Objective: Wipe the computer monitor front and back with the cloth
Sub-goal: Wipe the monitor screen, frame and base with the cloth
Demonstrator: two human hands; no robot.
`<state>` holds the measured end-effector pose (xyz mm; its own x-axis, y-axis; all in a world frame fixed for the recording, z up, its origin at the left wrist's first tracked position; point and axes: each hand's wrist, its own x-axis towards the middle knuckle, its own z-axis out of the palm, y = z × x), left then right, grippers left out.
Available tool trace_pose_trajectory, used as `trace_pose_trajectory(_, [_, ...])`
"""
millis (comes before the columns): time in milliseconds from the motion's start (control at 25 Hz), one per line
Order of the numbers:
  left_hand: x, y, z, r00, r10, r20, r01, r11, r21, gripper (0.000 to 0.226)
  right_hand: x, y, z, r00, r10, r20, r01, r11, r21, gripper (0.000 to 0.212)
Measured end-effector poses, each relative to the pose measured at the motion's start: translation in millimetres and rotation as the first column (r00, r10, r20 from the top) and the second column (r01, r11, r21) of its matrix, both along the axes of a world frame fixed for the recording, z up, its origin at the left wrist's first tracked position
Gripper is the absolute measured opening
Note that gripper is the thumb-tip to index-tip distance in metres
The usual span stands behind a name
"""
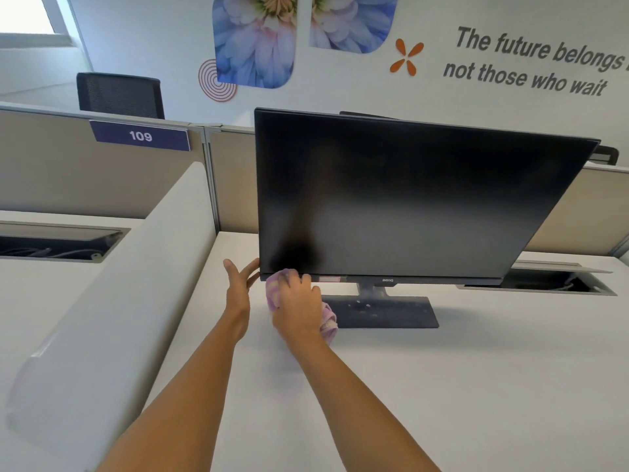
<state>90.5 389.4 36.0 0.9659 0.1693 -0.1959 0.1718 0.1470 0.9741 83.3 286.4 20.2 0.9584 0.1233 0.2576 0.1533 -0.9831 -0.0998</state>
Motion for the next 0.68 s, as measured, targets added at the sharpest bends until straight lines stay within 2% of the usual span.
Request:
trace_pose_trajectory(120, [0.4, 4.2, 1.9, 1.000, -0.012, -0.010, 0.012, 1.000, -0.025, 0.075, 3.3, 20.7, -0.3, 0.982, 0.186, 0.033, -0.186, 0.983, 0.008, 0.060])
trace_pose_trajectory(160, [0.8, 5.1, 2.4, 1.000, -0.009, -0.008, 0.008, 1.000, -0.024, 0.075, 3.3, 18.2, -1.6, 0.974, 0.209, 0.085, -0.211, 0.977, 0.017, 0.058])
trace_pose_trajectory(240, [1.3, 8.0, 2.9, 1.000, 0.006, 0.007, -0.006, 1.000, 0.008, 0.077, 3.7, 3.5, -9.7, 0.956, 0.129, 0.265, -0.145, 0.989, 0.041, 0.058])
trace_pose_trajectory(320, [2.6, 10.3, 1.2, 1.000, 0.008, 0.019, -0.009, 0.999, 0.044, 0.078, 3.3, -11.1, -18.2, 0.945, 0.040, 0.325, -0.048, 0.999, 0.015, 0.063])
trace_pose_trajectory(480, [5.8, 10.9, 1.0, 1.000, 0.005, 0.012, -0.006, 0.998, 0.059, 0.077, 6.5, 2.5, -20.4, 0.979, -0.010, 0.204, 0.008, 1.000, 0.012, 0.071])
trace_pose_trajectory(600, [3.5, 11.1, 5.0, 1.000, 0.001, 0.010, -0.002, 0.998, 0.065, 0.075, 9.2, 20.6, -19.4, 0.990, 0.108, 0.089, -0.109, 0.994, 0.013, 0.066])
trace_pose_trajectory(680, [1.2, 9.2, 6.9, 1.000, 0.003, 0.012, -0.004, 0.998, 0.070, 0.073, 8.8, 15.2, -15.9, 0.976, 0.209, 0.065, -0.211, 0.977, 0.030, 0.057])
